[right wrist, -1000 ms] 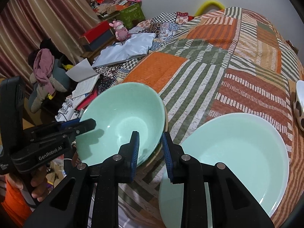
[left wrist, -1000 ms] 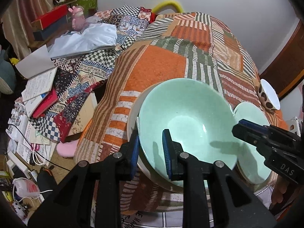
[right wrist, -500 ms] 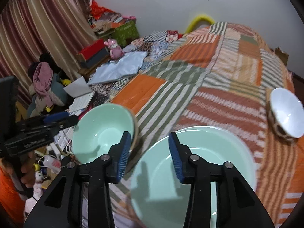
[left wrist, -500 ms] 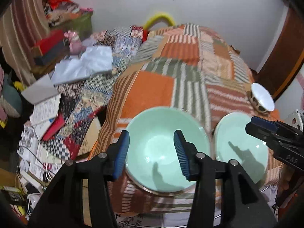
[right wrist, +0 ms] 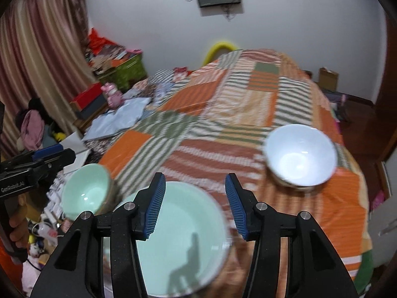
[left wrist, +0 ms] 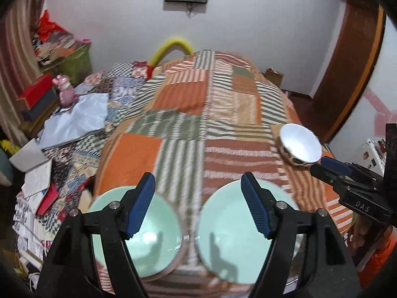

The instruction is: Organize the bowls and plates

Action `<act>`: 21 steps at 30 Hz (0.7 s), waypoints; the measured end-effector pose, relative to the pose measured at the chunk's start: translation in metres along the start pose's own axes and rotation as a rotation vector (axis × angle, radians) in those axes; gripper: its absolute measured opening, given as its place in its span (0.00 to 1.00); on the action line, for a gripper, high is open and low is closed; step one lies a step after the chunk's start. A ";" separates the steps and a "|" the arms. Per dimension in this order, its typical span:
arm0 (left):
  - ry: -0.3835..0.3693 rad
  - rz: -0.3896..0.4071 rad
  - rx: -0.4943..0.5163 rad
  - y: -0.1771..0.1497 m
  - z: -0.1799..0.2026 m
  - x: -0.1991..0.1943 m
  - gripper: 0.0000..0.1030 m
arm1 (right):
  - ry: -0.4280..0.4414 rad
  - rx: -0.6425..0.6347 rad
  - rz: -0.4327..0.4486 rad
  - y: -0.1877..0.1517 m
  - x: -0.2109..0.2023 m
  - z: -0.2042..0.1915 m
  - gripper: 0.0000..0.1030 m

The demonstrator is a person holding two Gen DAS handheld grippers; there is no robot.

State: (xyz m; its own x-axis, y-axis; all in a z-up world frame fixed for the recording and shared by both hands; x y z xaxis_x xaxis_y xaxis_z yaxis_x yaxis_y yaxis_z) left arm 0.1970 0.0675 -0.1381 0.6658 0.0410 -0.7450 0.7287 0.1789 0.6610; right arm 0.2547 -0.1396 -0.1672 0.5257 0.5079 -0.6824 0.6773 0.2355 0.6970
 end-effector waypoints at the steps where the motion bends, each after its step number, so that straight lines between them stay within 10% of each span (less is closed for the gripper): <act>1: -0.006 -0.003 0.004 0.003 0.007 0.004 0.72 | -0.010 0.013 0.004 0.001 -0.002 0.010 0.45; 21: -0.108 -0.080 0.188 0.040 0.145 0.106 0.81 | -0.165 0.155 -0.009 -0.006 0.000 0.148 0.45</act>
State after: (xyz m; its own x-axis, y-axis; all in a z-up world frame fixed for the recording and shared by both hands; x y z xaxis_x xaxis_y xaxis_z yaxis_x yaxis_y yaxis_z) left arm 0.3200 -0.0636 -0.1777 0.6106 -0.0735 -0.7886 0.7902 -0.0091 0.6127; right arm 0.3274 -0.2638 -0.2040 0.5881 0.3609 -0.7238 0.7464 0.1025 0.6576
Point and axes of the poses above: each gripper's, at about its wrist camera, not at the fingertips, and x roughly the way its jaws point, z to its right, y to its top, the point moved 10 cm from there along x, roughly the way its jaws point, and after that the axes turned 1 degree about -z, right-handed, at the moved point
